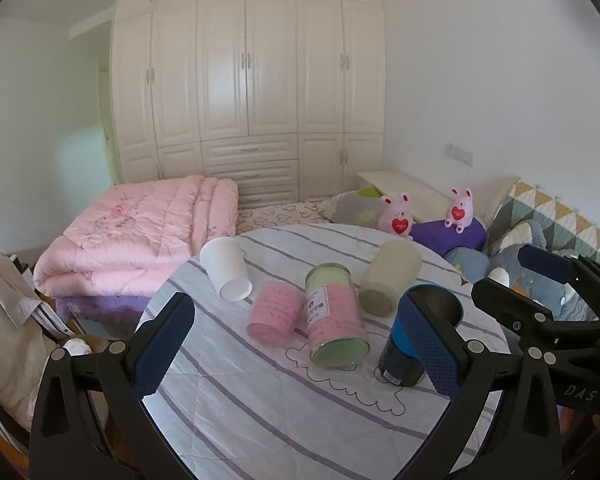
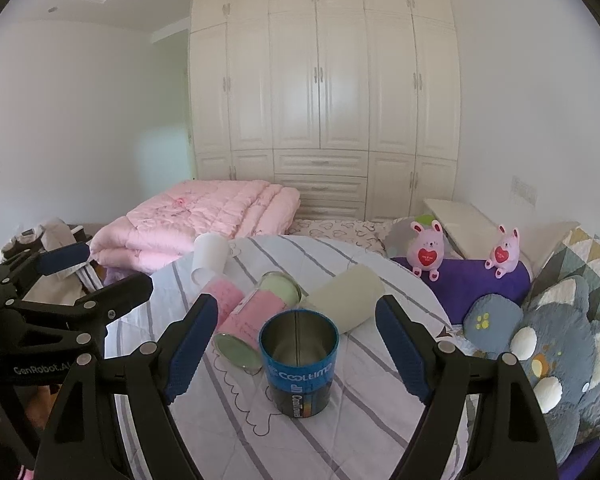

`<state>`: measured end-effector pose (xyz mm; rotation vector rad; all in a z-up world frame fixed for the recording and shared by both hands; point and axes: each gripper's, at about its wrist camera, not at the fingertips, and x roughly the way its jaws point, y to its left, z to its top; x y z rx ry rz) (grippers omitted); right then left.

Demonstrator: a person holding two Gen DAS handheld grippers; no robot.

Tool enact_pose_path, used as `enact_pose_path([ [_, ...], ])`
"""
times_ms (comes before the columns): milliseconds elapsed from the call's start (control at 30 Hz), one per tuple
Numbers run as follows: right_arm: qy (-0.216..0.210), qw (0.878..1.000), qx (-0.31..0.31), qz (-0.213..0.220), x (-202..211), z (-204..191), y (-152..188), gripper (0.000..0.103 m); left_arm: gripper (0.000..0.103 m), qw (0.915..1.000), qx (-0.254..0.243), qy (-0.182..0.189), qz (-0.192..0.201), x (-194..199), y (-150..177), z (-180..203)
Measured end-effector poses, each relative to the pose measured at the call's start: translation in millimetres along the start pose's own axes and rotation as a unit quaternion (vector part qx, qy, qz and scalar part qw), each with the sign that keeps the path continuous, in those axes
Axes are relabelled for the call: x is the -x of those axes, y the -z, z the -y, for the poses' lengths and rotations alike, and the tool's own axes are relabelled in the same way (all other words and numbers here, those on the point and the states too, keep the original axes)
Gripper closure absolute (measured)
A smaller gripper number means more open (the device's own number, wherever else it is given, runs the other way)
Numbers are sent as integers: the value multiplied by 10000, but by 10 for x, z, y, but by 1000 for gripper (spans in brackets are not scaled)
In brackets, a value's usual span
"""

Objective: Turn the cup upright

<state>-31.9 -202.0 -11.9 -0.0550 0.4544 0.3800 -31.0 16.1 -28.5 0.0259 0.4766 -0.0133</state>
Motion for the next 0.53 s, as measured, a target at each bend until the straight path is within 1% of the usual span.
enact_pose_path([
  [400, -210, 9994, -128, -236, -112, 55, 40, 21, 0, 9999, -80, -49, -119, -79, 20, 22],
  [533, -250, 9991, -171, -300, -152, 84, 60, 21, 0, 9996, -186, -57, -191, -116, 21, 38],
])
